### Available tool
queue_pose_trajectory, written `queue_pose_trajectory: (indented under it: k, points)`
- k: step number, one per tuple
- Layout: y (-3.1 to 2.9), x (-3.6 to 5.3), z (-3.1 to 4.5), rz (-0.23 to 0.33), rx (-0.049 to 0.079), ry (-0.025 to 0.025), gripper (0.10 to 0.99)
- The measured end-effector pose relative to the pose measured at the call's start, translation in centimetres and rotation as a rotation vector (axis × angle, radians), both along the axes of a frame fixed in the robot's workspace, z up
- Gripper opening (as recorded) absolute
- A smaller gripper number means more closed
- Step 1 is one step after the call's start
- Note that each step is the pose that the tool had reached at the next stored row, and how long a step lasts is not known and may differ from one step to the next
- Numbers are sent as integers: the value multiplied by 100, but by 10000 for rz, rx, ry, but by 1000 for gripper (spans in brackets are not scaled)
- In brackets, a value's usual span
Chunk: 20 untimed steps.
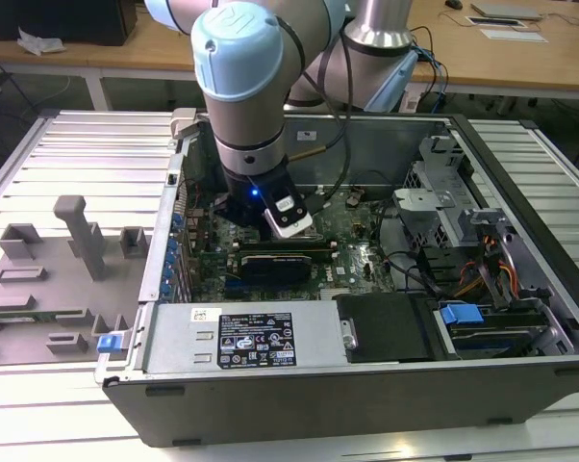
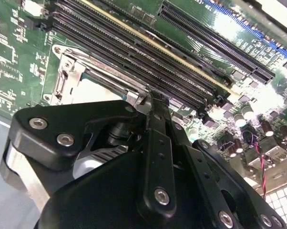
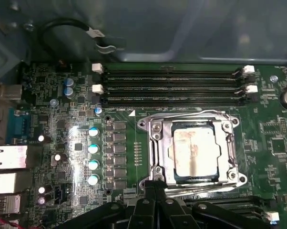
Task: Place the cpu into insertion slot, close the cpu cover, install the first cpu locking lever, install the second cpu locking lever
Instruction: 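Install the second cpu locking lever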
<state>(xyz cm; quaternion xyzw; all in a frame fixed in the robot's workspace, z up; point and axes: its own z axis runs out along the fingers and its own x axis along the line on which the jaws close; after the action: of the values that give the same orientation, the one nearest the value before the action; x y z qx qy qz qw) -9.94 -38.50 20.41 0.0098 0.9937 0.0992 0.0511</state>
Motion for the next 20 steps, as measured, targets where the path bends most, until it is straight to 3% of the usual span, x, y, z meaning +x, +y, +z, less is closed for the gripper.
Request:
queue_pose_trajectory:
  k: [9, 14, 15, 20]
  points:
    - [-1, -20, -48, 497, 105, -11, 106]
    - [-4, -34, -71, 888, 88, 3, 106]
    - [-3, -34, 32, 889, 31, 5, 106]
    - [-3, -34, 237, 888, -123, 12, 106]
